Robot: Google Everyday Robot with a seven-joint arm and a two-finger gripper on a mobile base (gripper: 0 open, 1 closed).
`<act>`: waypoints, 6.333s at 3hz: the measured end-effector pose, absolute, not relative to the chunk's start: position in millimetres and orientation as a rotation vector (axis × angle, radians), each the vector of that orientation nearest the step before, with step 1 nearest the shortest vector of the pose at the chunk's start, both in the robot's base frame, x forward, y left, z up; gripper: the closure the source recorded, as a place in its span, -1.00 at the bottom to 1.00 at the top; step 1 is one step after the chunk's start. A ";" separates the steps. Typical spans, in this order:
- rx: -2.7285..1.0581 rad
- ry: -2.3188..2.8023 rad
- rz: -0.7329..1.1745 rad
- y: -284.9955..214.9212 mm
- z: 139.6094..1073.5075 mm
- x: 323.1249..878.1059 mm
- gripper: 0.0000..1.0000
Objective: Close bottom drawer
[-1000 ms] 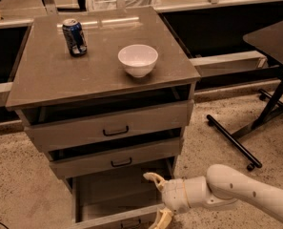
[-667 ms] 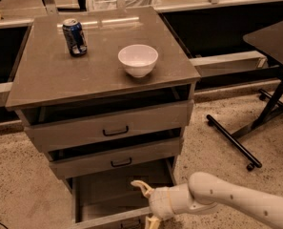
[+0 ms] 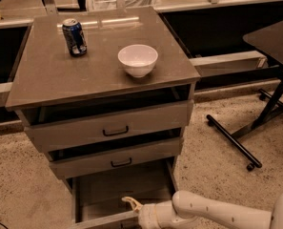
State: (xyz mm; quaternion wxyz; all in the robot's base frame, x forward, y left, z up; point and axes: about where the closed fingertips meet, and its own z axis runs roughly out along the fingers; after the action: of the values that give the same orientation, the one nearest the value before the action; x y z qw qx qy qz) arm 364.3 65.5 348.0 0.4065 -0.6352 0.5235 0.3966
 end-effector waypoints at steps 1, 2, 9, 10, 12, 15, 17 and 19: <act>-1.573 1.327 1.037 72.0 337.8 357.6 -1.00; -1.525 1.403 1.029 47.6 309.1 365.5 -0.66; -1.292 1.588 0.819 -13.2 182.1 430.9 -1.00; -1.336 1.491 0.923 5.8 205.0 409.7 -0.63; -1.348 1.460 1.050 26.1 192.8 427.8 0.29; -1.226 1.608 0.882 21.5 172.5 485.8 -0.85; -1.200 1.587 0.882 23.9 178.3 496.3 -1.00; -1.338 1.506 0.977 48.1 184.1 489.5 -0.17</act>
Offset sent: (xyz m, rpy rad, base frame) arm 0.0244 -0.0626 -0.1074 -0.0154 0.1545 -0.1974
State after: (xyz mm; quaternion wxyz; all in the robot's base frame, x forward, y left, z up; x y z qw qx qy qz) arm 489.5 48.1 184.1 0.4360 -0.5376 0.6054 0.3928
